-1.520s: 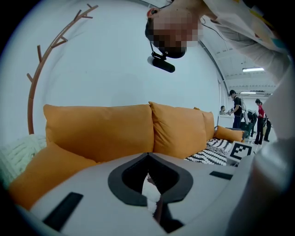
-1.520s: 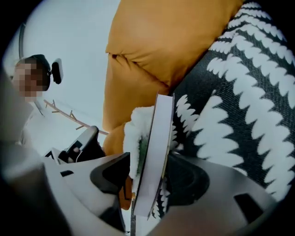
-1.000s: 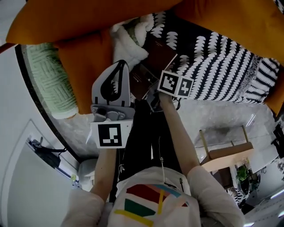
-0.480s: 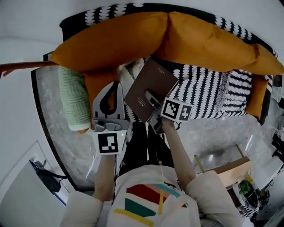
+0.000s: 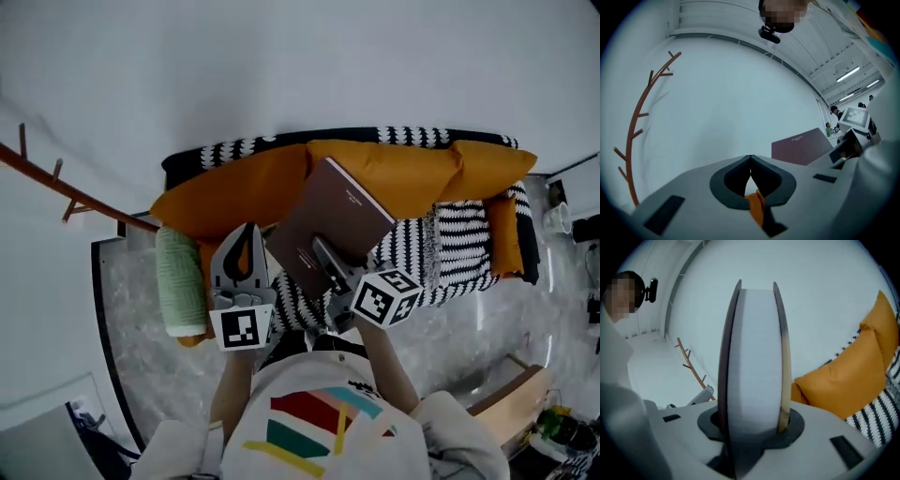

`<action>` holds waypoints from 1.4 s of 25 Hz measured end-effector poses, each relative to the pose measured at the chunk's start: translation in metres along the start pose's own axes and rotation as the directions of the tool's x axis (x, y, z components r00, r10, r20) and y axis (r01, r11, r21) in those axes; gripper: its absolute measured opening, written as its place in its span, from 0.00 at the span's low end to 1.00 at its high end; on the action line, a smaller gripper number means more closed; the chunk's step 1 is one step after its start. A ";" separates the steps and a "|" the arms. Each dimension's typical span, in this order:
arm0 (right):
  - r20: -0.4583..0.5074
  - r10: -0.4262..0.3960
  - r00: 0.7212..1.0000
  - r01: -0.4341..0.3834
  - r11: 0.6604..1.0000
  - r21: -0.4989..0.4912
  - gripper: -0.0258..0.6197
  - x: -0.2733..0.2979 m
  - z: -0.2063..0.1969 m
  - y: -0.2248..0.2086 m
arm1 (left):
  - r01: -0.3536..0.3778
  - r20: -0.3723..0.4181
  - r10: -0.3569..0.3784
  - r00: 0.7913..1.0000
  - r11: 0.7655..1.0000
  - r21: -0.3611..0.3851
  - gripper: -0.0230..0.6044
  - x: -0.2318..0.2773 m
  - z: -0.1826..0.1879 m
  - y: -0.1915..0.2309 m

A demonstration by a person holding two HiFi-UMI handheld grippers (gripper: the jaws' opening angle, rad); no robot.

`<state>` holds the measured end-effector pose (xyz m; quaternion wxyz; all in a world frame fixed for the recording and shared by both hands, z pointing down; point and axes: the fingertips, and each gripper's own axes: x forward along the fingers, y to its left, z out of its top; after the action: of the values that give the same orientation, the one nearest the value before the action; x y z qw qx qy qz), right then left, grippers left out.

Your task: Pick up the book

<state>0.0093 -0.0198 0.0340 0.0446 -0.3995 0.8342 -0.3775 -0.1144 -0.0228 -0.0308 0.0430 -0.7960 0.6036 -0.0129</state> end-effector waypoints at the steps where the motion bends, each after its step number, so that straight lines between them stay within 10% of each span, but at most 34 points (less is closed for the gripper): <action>1: 0.028 0.014 1.000 -0.013 0.999 -0.033 0.28 -0.012 0.010 0.010 | 0.006 -0.001 -0.006 1.000 1.000 0.004 0.05 -0.005 0.007 -0.004; 11: 0.178 0.080 0.981 -0.058 0.991 -0.124 0.29 -0.093 0.020 0.044 | 0.051 0.146 -0.060 0.988 0.997 0.062 0.05 -0.032 0.072 -0.036; 35: 0.162 0.062 0.985 -0.037 0.988 -0.153 0.29 -0.114 0.006 0.043 | 0.018 0.144 -0.028 0.989 0.997 0.070 0.05 -0.066 0.072 -0.047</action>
<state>0.0614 0.0731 -0.0251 0.0932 -0.4108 0.8632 -0.2782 -0.0818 0.0569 -0.0966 0.1137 -0.7997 0.5890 0.0236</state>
